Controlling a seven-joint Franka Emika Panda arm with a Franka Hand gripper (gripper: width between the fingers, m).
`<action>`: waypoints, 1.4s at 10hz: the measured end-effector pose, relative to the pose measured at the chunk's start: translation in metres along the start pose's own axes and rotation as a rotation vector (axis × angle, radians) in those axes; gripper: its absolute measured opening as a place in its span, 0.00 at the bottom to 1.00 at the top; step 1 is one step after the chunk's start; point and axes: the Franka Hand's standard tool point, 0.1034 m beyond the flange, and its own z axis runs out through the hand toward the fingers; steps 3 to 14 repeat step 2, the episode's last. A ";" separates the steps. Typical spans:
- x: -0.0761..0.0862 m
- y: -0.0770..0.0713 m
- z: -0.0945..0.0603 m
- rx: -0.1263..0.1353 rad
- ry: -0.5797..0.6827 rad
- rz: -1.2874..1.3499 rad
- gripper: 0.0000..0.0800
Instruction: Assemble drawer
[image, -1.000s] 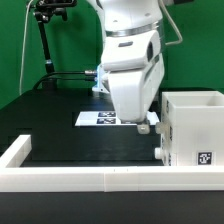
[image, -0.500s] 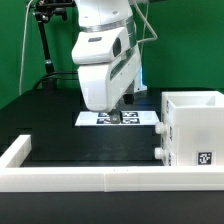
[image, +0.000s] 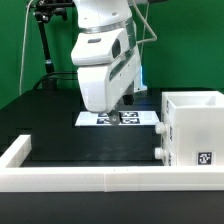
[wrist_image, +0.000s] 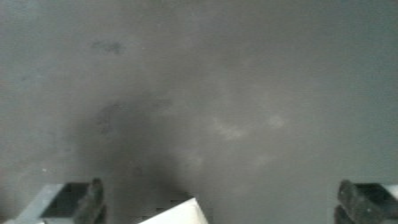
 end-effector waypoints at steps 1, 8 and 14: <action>0.000 0.000 0.000 0.000 0.000 0.000 0.81; 0.000 0.000 0.000 0.001 0.000 0.000 0.81; 0.000 0.000 0.000 0.001 0.000 0.000 0.81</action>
Offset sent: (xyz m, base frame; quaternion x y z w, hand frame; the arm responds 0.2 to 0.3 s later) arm 0.0000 0.0000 0.0000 0.0000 0.0000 0.0000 1.0000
